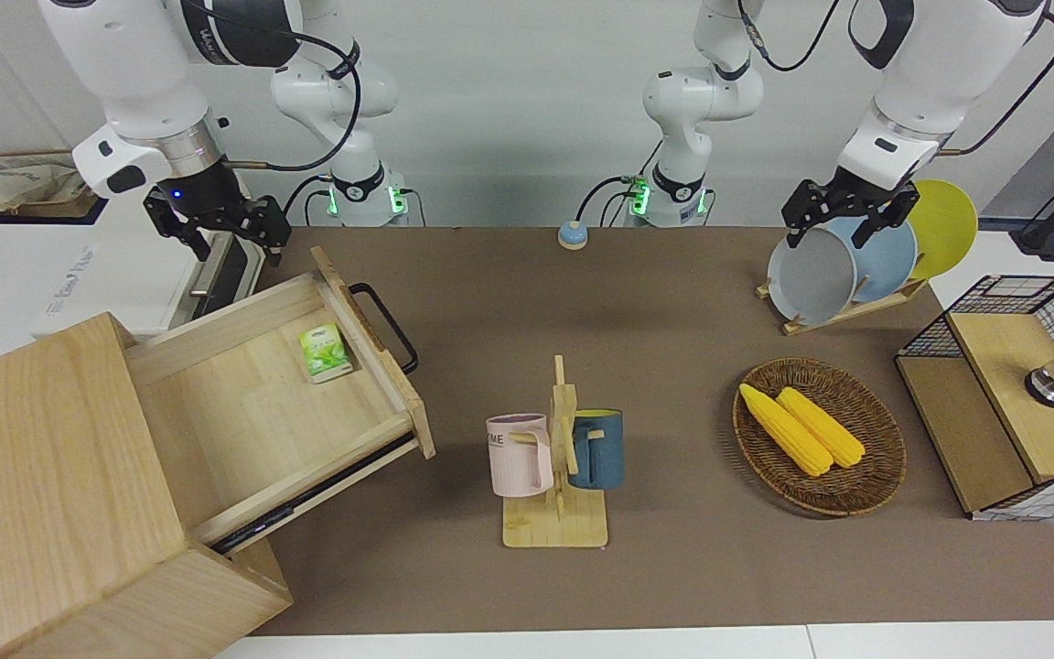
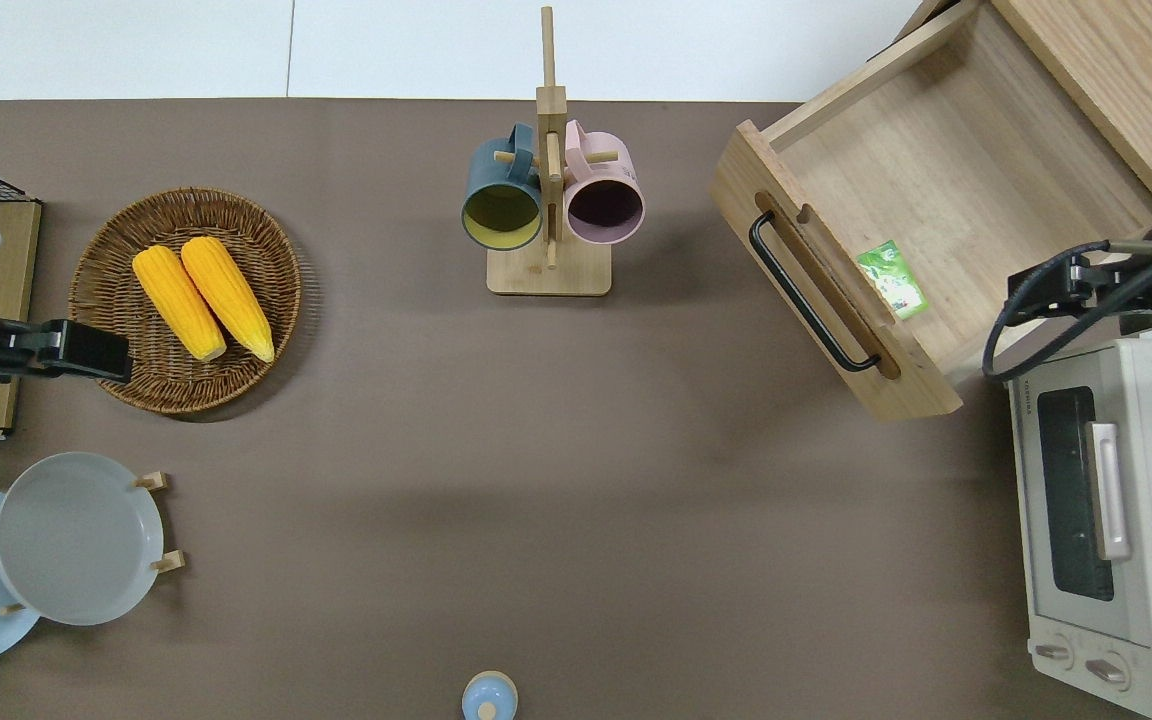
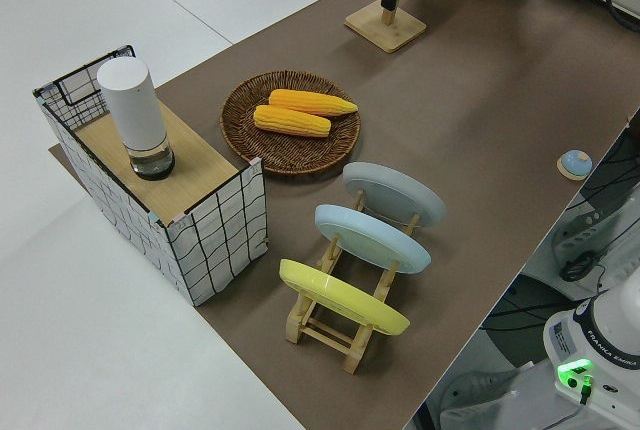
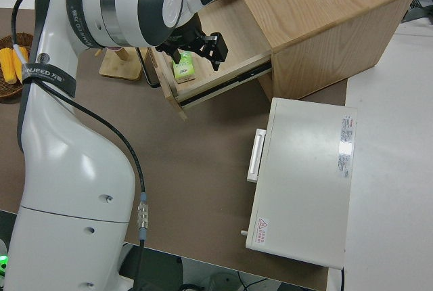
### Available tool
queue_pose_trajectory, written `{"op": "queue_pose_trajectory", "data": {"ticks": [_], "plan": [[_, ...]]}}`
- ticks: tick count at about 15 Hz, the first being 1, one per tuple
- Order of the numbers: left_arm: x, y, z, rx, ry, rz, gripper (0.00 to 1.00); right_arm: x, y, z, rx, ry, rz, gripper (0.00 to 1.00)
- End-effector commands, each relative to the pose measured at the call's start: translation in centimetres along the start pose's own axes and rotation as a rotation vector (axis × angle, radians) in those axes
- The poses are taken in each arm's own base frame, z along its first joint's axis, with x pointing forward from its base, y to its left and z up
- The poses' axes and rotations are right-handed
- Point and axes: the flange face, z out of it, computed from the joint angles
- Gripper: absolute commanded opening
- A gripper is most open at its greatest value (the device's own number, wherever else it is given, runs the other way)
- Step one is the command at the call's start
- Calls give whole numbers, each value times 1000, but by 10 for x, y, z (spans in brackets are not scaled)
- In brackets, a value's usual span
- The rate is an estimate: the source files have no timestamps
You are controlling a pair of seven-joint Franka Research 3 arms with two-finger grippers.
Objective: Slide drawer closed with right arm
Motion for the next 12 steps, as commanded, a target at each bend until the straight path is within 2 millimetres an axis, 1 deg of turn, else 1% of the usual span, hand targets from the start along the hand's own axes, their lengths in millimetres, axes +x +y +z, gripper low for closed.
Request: {"op": "queue_pose_trajectory", "data": {"ticks": [1,2,3,4,7,9,10,12], "plan": [[1,-1,-3,16,-7,10,993,1,0,1,-1,7,-9,979],[1,-1,-4,16,-5,10,993,1,0,1,0,7,-4,973],[1,-1,-4,16,-5,10,993,1,0,1,-1,7,-1,904],[1,-1,-3,16,-7,10,993,1,0,1,-1,7,-4,786],[1,-1,-3,16,-7,10,993,0,1,2,1,1,-7,301],[1,-1,-3,16,-7,10,993,0,1,2,4,-3,-6,24],[1,-1,-3,16,-7,10,993,0,1,2,6,-5,-6,1],[1,-1,-4,16,-5,10,993,0,0,2,34,-8,-5,0]]}}
